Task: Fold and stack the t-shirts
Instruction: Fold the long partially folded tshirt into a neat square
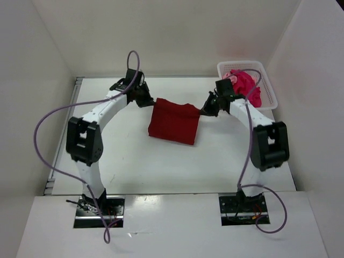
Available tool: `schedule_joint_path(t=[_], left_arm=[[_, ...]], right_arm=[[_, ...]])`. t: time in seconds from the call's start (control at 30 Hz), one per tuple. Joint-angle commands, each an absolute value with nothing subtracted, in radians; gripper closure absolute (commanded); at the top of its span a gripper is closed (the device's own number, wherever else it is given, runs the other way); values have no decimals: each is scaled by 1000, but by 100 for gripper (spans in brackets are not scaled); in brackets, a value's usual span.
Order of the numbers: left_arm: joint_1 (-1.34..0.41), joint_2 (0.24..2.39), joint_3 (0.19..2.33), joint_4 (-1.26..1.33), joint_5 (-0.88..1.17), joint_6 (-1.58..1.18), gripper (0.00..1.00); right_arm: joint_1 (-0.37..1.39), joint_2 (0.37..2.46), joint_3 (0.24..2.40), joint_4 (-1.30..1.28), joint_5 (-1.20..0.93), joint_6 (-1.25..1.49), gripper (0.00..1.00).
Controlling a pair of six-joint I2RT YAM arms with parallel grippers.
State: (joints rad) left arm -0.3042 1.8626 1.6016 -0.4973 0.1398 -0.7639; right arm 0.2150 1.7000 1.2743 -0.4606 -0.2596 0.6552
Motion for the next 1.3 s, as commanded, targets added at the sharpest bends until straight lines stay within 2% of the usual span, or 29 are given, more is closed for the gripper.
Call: schedule_joint_path(t=[0.0, 0.07, 0.27, 0.33, 0.37, 0.4, 0.43, 0.47, 0.5, 0.53, 0.6, 0.63, 0.67, 0.7, 0.8, 0.83, 1.1, 1.27], left_arm=[[-279, 2027, 1771, -469, 51, -730, 100], [-268, 2091, 1831, -459, 51, -730, 100], [-233, 2258, 1999, -459, 27, -762, 100], [-224, 2267, 1999, -430, 66, -762, 86], [-224, 2251, 1999, -401, 75, -747, 75], [-224, 2223, 1999, -400, 75, -747, 58], [-224, 2206, 1999, -400, 75, -735, 52], [-213, 2186, 1982, -391, 63, -735, 49], [-213, 2130, 1938, -373, 54, -735, 47], [-213, 2097, 1906, -351, 54, -735, 47], [-213, 2010, 1840, -302, 87, -744, 54], [-227, 1985, 1757, -270, 104, -753, 58], [-262, 1941, 1714, -255, 121, -753, 59], [-288, 1925, 1671, -241, 138, -765, 59], [-347, 1901, 1482, -166, 201, -819, 61], [-356, 1901, 1435, -116, 237, -834, 61], [-330, 1937, 1232, -43, 232, -836, 62], [-330, 1865, 1090, 4, 244, -859, 59]], right_arm=[[189, 1854, 1445, -443, -207, 559, 100], [169, 1975, 1561, -471, -184, 558, 100], [160, 2135, 1770, -500, -173, 549, 97], [160, 2164, 1827, -521, -173, 549, 94], [160, 2164, 1827, -522, -173, 549, 89], [160, 2152, 1827, -522, -164, 549, 82], [160, 2142, 1827, -522, -164, 549, 73], [160, 2128, 1815, -512, -164, 549, 61], [160, 2112, 1803, -512, -164, 540, 58], [160, 2074, 1802, -512, -164, 540, 56], [170, 1996, 1746, -499, -164, 540, 56], [185, 1968, 1721, -499, -164, 540, 62], [210, 1941, 1659, -477, -164, 540, 74], [227, 1916, 1623, -466, -164, 540, 81], [280, 1842, 1478, -401, -204, 581, 96], [281, 1832, 1445, -381, -230, 594, 99], [295, 1858, 1276, -289, -246, 617, 100], [295, 1899, 1213, -267, -225, 617, 100]])
